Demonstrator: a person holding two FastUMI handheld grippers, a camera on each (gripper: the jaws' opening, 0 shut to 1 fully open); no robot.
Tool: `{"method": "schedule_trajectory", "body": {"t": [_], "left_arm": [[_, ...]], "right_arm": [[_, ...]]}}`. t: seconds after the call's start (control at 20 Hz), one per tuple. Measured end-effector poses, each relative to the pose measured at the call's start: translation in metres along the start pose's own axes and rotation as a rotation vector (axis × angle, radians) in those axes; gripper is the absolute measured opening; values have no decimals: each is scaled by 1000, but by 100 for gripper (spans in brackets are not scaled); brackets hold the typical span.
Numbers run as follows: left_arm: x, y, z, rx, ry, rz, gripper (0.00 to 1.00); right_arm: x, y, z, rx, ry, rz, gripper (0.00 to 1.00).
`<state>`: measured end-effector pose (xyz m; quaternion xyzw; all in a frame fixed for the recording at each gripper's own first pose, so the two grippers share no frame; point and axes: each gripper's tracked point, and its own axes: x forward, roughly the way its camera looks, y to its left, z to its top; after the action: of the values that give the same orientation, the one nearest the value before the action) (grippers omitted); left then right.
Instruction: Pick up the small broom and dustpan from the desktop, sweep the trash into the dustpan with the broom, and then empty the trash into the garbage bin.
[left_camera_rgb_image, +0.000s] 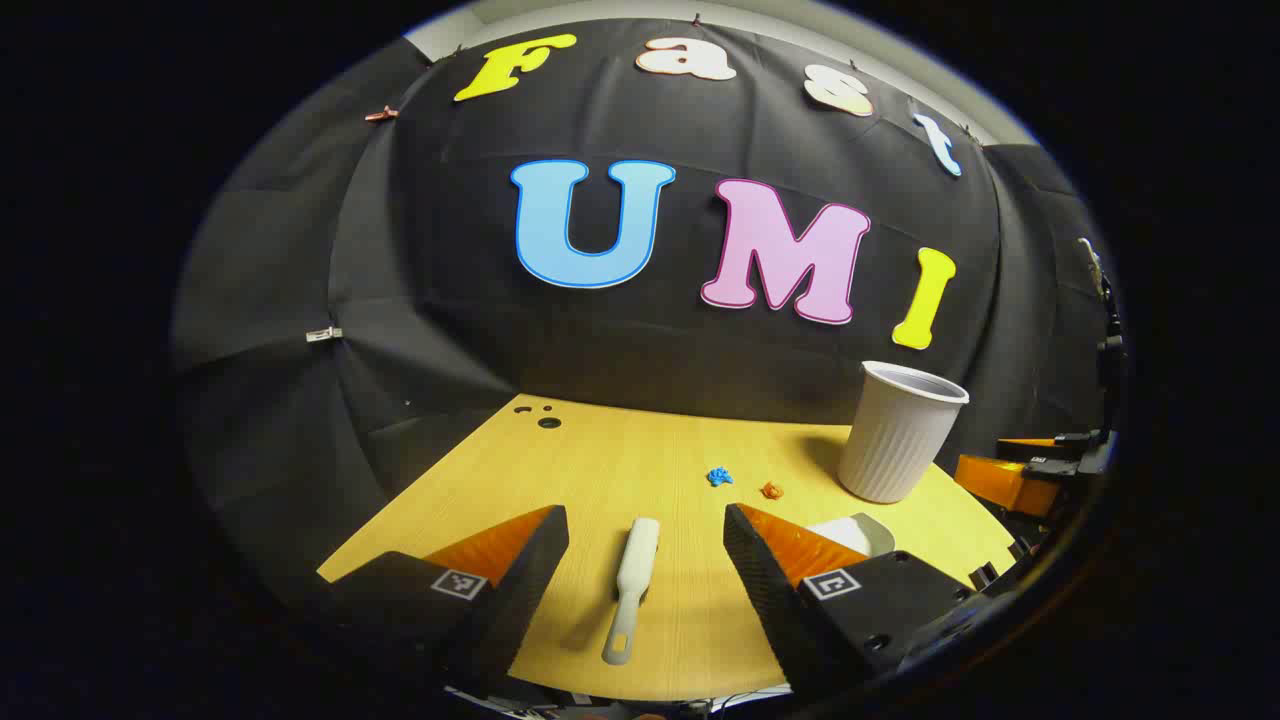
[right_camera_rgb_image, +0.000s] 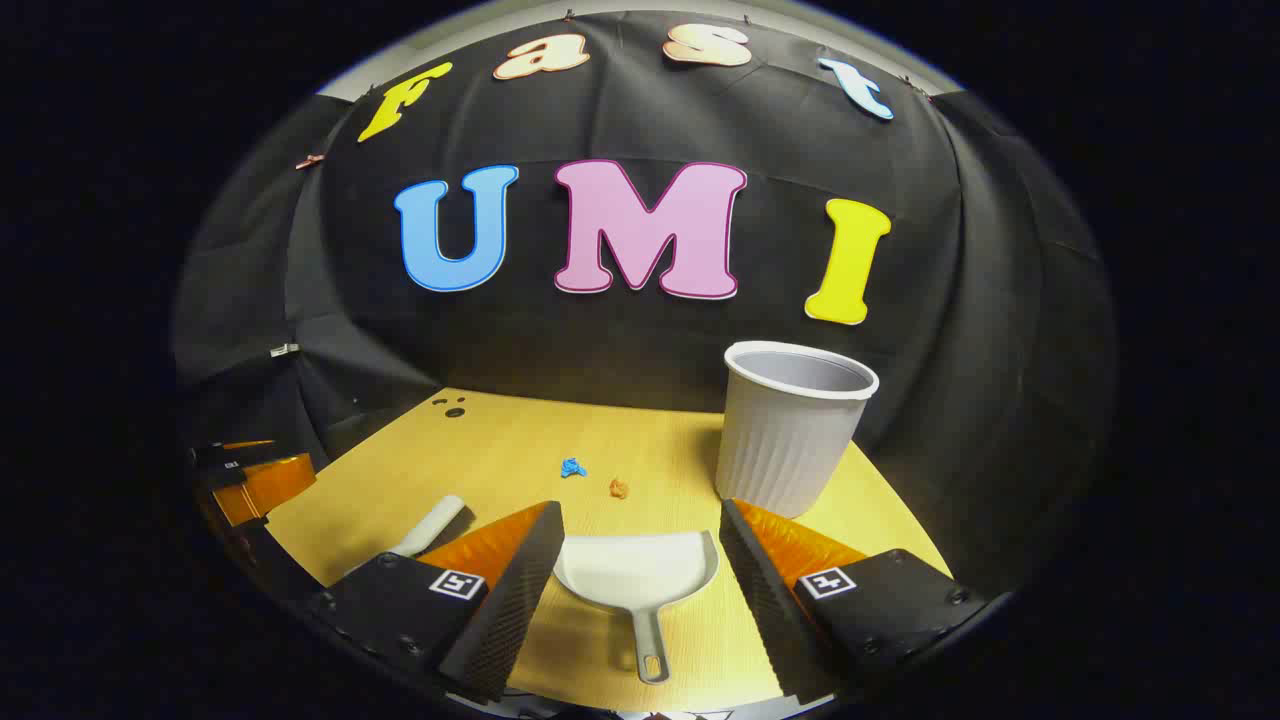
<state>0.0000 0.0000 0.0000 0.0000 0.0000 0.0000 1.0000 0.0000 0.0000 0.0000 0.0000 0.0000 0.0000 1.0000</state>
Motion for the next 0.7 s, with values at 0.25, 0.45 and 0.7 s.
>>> {"method": "schedule_trajectory", "body": {"t": [0.25,0.45,0.7], "left_arm": [[4,-7,0,14,-2,-10,99],[7,-11,-2,26,2,-18,99],[7,-16,-4,29,2,-28,99]], "right_arm": [[5,0,-5,-5,28,22,98],[2,-5,-10,6,43,18,98],[2,-10,-16,17,61,18,98]]}}
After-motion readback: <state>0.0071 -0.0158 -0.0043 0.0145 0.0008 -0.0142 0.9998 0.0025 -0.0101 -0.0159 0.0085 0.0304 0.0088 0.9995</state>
